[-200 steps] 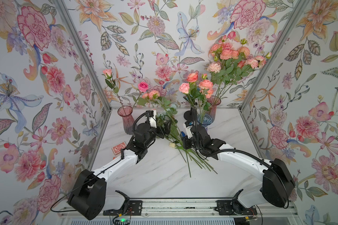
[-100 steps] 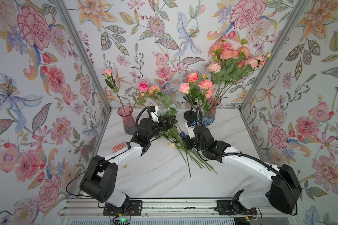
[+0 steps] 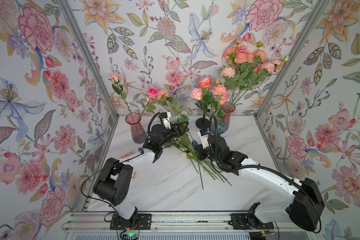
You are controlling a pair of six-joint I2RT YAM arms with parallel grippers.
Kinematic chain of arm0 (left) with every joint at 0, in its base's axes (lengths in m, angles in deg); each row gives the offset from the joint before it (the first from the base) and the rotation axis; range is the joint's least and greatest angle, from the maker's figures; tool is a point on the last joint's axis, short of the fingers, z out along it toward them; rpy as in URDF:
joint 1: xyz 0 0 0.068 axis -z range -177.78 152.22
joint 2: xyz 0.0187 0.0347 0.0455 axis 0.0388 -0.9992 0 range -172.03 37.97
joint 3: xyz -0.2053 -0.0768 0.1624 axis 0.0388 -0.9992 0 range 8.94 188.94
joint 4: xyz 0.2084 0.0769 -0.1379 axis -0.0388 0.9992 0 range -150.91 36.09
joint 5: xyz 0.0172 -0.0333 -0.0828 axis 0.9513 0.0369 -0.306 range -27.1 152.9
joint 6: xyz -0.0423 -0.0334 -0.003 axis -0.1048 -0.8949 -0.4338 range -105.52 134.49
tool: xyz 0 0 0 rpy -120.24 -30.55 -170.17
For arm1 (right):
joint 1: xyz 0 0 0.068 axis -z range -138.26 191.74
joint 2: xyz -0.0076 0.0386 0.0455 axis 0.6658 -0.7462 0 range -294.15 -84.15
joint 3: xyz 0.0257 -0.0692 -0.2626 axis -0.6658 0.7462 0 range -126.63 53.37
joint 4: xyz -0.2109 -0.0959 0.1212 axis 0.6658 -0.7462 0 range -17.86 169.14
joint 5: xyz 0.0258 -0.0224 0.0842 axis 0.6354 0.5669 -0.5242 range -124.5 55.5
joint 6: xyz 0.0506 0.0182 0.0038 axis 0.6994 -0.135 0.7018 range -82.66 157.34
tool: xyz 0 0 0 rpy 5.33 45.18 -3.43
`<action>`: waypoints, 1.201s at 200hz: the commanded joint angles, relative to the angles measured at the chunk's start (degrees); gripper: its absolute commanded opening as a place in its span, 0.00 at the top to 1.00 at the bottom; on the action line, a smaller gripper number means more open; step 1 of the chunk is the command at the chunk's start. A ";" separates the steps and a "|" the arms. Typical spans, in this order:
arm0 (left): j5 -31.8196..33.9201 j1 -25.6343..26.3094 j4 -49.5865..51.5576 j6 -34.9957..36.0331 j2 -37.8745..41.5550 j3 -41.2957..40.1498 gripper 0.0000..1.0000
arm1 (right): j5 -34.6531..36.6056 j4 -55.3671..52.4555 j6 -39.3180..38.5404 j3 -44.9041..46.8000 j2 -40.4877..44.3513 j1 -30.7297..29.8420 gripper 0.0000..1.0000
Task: Place the pink flowers into the vase
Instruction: Place the flower in the vase.
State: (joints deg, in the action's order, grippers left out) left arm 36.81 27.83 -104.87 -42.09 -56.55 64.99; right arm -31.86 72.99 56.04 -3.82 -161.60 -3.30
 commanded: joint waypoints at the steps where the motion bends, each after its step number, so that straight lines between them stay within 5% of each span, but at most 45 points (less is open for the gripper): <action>1: -1.38 -0.55 -3.40 -1.67 -1.07 1.96 0.33 | 0.86 2.19 0.20 0.50 0.45 -0.58 1.00; 81: -2.00 -0.56 -4.43 -1.96 -2.17 2.31 0.45 | 0.53 2.81 0.11 0.07 -0.81 -0.84 1.00; 169: -2.61 -0.53 -4.90 -2.13 -2.33 2.99 0.78 | 0.57 3.16 -0.17 -0.18 -1.91 -0.67 1.00; 240: -4.23 -0.51 -4.08 -0.75 -2.81 3.79 0.93 | 0.62 3.43 -0.10 0.06 -2.44 -0.68 1.00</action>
State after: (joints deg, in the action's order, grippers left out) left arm 34.71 27.72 -107.26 -44.17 -58.17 66.37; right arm -31.91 74.89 56.02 -3.82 -163.61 -3.91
